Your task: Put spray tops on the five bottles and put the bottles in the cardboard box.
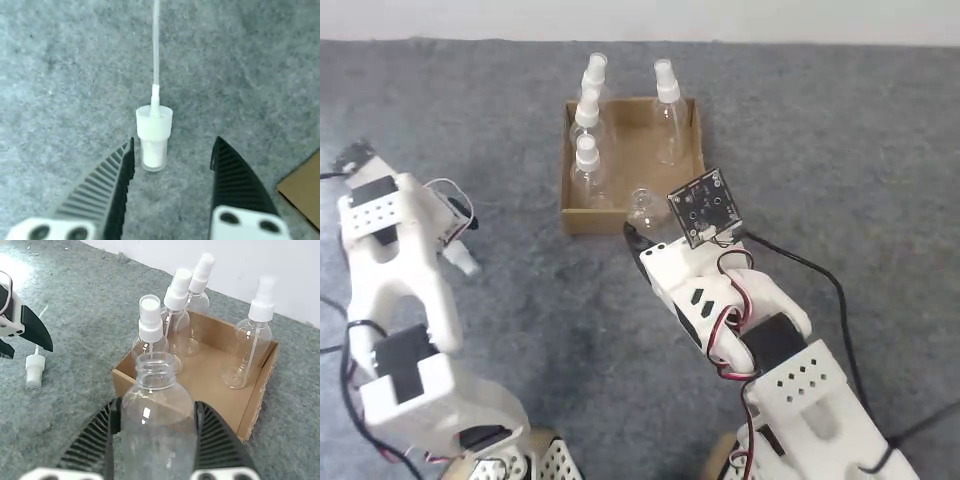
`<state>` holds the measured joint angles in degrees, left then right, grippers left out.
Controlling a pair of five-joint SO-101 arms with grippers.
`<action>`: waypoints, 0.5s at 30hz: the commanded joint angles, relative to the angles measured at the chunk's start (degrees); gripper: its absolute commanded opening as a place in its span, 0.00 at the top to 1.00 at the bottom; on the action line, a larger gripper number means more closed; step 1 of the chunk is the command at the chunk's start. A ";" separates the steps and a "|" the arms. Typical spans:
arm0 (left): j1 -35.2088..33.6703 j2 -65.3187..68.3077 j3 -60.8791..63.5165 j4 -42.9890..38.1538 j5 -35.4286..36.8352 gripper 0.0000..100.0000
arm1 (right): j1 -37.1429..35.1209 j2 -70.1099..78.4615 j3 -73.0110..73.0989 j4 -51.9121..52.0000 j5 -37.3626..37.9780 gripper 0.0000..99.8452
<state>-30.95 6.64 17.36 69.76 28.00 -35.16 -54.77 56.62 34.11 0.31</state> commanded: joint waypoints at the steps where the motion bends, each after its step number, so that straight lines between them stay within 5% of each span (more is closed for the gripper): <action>1: -0.09 -1.23 -3.74 0.97 0.44 0.77 | -0.22 0.04 -4.66 -1.45 1.05 0.98; 8: -0.09 -0.62 -10.15 0.97 -0.09 0.78 | -0.22 0.04 -4.66 -1.45 1.05 0.98; 15: 0.09 0.53 -11.82 -3.16 -7.82 0.94 | -0.22 0.04 -4.66 -1.45 1.05 0.98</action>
<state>-30.95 6.64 8.75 69.67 23.87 -35.16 -54.77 56.62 34.11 0.31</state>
